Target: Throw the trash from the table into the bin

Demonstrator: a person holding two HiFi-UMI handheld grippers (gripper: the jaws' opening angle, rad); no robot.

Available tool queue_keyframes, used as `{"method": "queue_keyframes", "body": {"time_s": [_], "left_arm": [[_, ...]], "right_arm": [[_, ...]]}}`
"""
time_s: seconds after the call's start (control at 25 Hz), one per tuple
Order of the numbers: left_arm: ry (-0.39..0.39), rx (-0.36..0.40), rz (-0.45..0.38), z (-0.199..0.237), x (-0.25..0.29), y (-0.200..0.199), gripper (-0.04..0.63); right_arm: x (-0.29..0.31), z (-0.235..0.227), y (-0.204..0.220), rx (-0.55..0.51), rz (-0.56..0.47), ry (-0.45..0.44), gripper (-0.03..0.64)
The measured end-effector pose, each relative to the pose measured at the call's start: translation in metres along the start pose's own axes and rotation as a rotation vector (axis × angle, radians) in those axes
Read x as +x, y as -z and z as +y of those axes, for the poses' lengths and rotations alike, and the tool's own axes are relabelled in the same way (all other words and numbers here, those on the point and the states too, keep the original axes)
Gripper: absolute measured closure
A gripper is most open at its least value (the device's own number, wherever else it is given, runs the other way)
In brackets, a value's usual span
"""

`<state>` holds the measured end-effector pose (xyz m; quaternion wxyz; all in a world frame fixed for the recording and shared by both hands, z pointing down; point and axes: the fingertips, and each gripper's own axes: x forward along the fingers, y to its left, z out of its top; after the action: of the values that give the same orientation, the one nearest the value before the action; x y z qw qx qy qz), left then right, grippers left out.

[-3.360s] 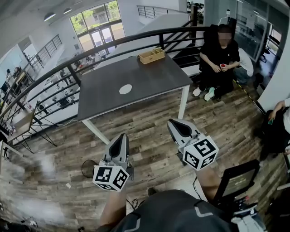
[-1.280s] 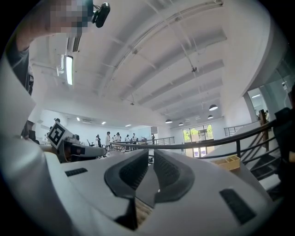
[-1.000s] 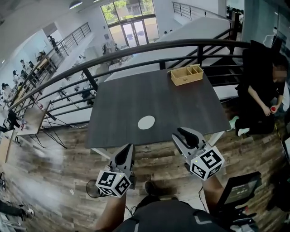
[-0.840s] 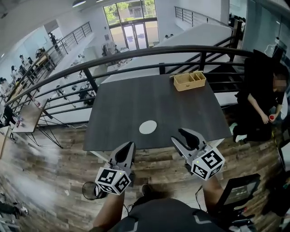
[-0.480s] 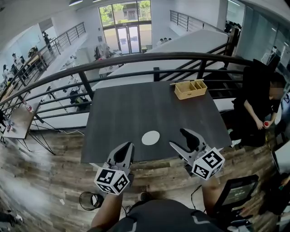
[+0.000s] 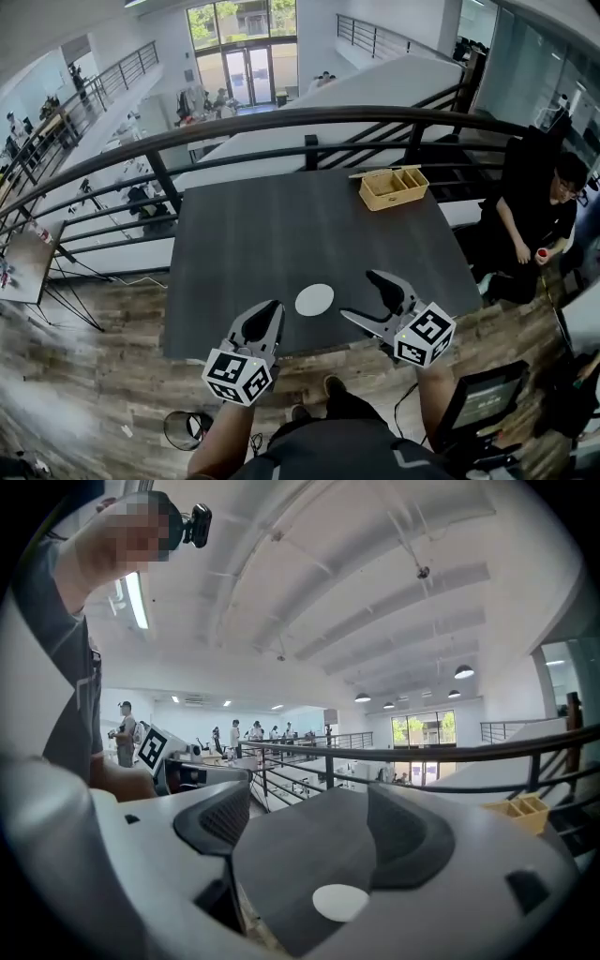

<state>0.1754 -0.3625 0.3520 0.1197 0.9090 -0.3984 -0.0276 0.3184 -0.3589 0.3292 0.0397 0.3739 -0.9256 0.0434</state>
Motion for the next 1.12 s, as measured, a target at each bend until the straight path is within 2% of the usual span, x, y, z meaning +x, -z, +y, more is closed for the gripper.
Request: {"method": "queue_keyframes", "body": {"time_s": [0.08,0.16,0.48,0.64,0.8,1.0,1.12], "left_arm": [[0.005,-0.01,0.016,0.008,0.014,0.008,0.571],[0.003,-0.024,0.041,0.017,0.028,0.016,0.5],[-0.051,-0.042,0.126,0.05,0.06,0.045,0.454],[-0.128,-0.041,0.157,0.083,0.076,0.065,0.453],[-0.24,-0.108,0.189,0.11,0.074,0.099,0.454],[-0.303,-0.136,0.245,0.133,0.074,0.132,0.464],[-0.34,-0.162,0.265,0.142,0.071,0.144,0.56]], "right_arm": [[0.013,-0.011,0.014,0.004,0.022,-0.028,0.222],[0.026,-0.023,0.033,0.01,0.06,-0.058,0.196],[0.066,-0.05,0.111,-0.012,0.231,-0.203,0.17],[0.094,-0.069,0.138,-0.051,0.277,-0.235,0.17],[0.107,-0.076,0.186,-0.052,0.388,-0.29,0.169],[0.123,-0.076,0.244,-0.07,0.516,-0.386,0.15],[0.134,-0.079,0.27,-0.094,0.571,-0.418,0.149]]}}
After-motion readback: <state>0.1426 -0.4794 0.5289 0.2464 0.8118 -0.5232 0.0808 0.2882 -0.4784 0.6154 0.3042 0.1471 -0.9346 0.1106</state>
